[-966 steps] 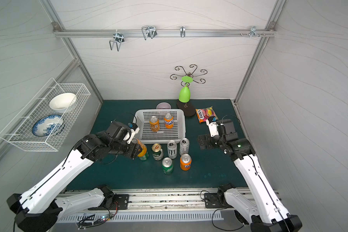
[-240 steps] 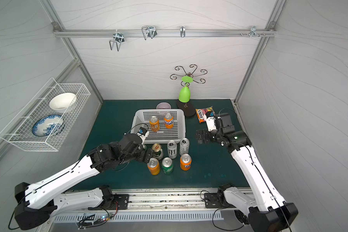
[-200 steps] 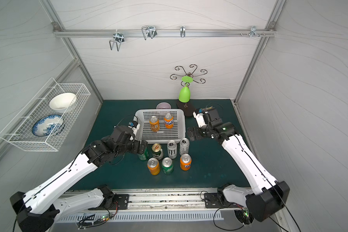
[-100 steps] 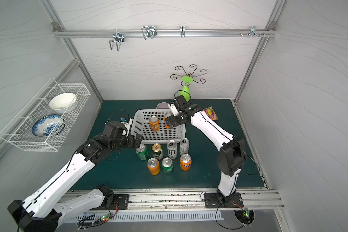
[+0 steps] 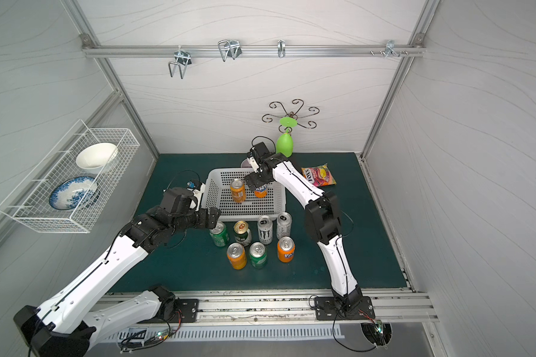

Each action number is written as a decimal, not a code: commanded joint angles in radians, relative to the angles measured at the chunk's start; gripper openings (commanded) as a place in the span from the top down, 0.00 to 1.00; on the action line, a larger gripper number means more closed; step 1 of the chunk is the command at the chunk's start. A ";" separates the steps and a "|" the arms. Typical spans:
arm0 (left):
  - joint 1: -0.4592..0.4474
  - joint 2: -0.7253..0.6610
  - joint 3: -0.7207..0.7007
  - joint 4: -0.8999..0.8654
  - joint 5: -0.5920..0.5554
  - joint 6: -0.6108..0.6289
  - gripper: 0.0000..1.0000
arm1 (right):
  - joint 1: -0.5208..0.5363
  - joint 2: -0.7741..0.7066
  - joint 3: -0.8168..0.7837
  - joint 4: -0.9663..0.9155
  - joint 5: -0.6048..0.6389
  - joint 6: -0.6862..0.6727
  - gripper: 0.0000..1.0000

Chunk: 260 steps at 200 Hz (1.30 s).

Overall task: Take out the drinks from the basket
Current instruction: Pick up the drink from the basket.

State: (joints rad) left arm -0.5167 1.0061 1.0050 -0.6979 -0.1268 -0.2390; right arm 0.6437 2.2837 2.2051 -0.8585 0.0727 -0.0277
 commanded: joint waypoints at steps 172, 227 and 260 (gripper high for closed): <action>0.006 0.003 -0.002 0.052 0.033 0.001 0.02 | -0.007 0.139 0.085 -0.028 0.071 -0.055 0.31; 0.006 0.005 -0.003 0.055 0.049 0.003 0.02 | 0.001 0.102 0.085 -0.032 0.084 -0.067 0.39; 0.006 0.005 -0.003 0.058 0.054 0.003 0.02 | 0.002 0.062 0.085 -0.040 0.080 -0.065 0.40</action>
State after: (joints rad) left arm -0.5167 1.0088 0.9977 -0.6827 -0.0887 -0.2390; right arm 0.6422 2.4130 2.2704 -0.8749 0.1310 -0.0795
